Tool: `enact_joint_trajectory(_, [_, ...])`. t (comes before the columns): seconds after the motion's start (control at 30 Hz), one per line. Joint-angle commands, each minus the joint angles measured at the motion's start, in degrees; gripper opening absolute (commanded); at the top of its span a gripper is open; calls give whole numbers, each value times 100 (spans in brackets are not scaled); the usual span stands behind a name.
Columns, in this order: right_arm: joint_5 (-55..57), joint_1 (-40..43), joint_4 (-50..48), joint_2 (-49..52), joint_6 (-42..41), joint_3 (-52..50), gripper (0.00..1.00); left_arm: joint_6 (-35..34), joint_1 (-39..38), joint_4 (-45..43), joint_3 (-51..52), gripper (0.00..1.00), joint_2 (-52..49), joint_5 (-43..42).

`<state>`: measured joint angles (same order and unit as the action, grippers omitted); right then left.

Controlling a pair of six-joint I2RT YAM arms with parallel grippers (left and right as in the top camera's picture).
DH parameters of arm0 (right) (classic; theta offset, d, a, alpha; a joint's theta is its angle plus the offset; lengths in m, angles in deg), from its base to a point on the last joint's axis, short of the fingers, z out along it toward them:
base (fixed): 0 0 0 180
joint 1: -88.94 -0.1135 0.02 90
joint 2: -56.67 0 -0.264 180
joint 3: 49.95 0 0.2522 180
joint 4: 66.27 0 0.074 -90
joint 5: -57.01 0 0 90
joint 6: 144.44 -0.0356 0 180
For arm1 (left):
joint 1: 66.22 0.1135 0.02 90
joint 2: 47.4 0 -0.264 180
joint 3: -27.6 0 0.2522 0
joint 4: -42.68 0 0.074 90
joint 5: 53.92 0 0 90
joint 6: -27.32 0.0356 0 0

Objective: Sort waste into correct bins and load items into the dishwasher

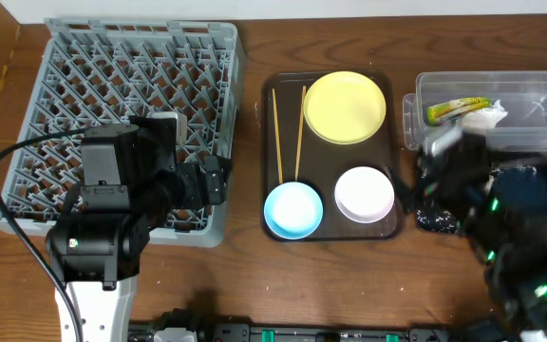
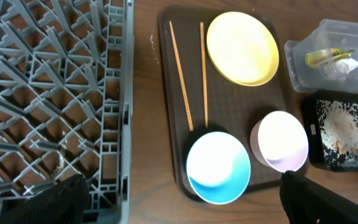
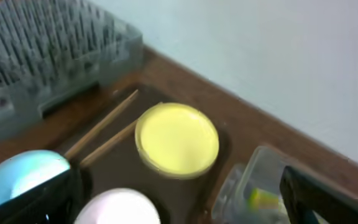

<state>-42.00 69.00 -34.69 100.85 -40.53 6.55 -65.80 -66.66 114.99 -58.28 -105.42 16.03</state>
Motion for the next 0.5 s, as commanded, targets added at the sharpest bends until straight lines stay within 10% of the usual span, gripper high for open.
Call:
enact_joint_trajectory(0.0, [107, 17, -570, -861, 138, -1244, 99, 52, -13, -7, -59, 98, 0, -24])
enact_joint_trajectory(0.47, [105, 22, -1648, -3862, 133, -4258, 99, 52, -13, -7, -59, 98, 0, -24])
